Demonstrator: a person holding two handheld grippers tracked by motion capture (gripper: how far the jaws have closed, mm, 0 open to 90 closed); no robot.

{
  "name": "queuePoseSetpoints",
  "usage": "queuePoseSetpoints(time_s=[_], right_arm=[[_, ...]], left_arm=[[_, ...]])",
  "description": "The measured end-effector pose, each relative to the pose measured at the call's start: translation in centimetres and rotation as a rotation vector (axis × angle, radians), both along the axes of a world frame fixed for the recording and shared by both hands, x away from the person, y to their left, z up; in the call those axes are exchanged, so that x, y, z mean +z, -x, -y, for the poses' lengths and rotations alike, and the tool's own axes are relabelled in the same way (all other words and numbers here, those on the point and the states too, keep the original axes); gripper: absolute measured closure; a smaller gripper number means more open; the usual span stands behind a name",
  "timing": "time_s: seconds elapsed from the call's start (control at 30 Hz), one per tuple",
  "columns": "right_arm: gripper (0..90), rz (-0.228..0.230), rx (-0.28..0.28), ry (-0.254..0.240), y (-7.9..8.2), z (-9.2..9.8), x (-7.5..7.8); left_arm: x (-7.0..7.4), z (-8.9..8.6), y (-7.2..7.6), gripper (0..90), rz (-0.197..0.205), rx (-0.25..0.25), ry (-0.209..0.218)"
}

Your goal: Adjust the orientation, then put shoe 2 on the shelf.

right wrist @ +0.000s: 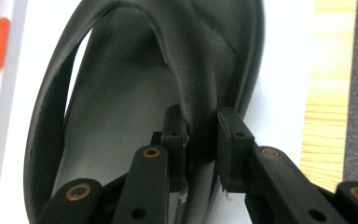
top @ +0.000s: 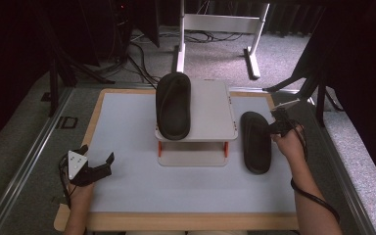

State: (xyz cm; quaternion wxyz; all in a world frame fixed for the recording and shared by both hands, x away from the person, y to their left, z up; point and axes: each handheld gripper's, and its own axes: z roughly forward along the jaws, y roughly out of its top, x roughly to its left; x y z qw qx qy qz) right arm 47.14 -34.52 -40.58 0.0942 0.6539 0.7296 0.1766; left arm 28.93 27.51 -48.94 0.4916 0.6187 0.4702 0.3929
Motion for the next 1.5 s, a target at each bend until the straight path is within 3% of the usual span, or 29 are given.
queuePoseSetpoints(time_s=[0.4,0.87,1.2,1.5], right_arm=[[76.1,0.028,-0.001,0.009,0.4,0.0,4.0],[76.1,0.072,-0.008,0.016,0.7,-0.8,10.6],[76.1,0.113,0.012,-0.004,1.0,-2.9,14.9],[76.1,0.134,0.055,-0.005,0.8,-6.4,17.0]], left_arm=[[0.0,0.0,0.0,1.8,-0.001,-0.001,0.002],[0.0,0.0,0.0,1.8,0.000,0.000,0.002],[0.0,0.1,0.0,1.8,0.001,-0.002,-0.009],[0.0,0.2,0.0,1.8,0.002,0.003,-0.013]])
